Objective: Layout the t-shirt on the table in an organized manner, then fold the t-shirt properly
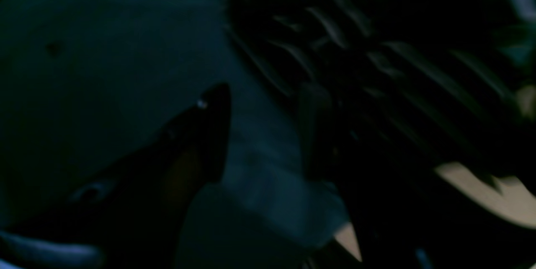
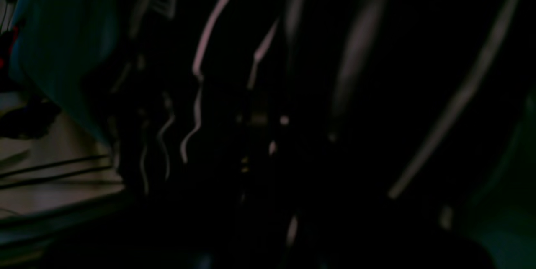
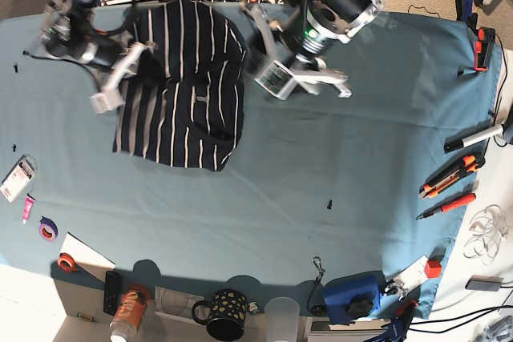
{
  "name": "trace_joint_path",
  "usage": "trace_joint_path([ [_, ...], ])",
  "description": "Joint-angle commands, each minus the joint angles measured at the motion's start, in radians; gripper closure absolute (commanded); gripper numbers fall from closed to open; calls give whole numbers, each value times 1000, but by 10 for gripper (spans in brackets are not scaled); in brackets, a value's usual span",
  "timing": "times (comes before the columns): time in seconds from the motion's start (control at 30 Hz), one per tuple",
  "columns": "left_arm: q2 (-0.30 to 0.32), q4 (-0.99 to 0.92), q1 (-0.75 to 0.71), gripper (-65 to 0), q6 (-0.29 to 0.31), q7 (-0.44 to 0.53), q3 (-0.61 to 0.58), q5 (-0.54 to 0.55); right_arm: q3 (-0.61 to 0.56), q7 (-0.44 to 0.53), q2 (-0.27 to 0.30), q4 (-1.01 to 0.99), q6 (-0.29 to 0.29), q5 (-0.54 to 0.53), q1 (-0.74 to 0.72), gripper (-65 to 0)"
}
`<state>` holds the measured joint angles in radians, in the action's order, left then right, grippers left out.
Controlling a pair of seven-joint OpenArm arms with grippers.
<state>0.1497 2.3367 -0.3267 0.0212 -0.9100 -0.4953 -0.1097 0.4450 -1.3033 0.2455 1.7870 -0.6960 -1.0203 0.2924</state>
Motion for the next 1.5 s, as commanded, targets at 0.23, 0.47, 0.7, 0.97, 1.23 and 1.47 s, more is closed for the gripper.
trace_joint_path([
  [0.23,30,19,3,-202,-247,28,22,-375,45,128,15,45,-2,140,-178,-14],
  [0.47,53,19,-26,-33,-298,28,229,-365,-101,174,15,-212,19,236,-296,-14],
  [0.7,53,17,-78,0,-239,51,492,-189,-110,217,13,-251,135,399,-304,-13],
  [0.97,53,-29,-78,0,-75,56,696,-10,-59,114,23,-161,154,279,-303,-13],
  [1.23,53,-29,-124,0,49,28,846,274,155,69,23,102,131,227,-261,0],
  [1.47,52,-29,-200,0,66,-19,874,299,260,-27,18,139,103,90,-105,0],
])
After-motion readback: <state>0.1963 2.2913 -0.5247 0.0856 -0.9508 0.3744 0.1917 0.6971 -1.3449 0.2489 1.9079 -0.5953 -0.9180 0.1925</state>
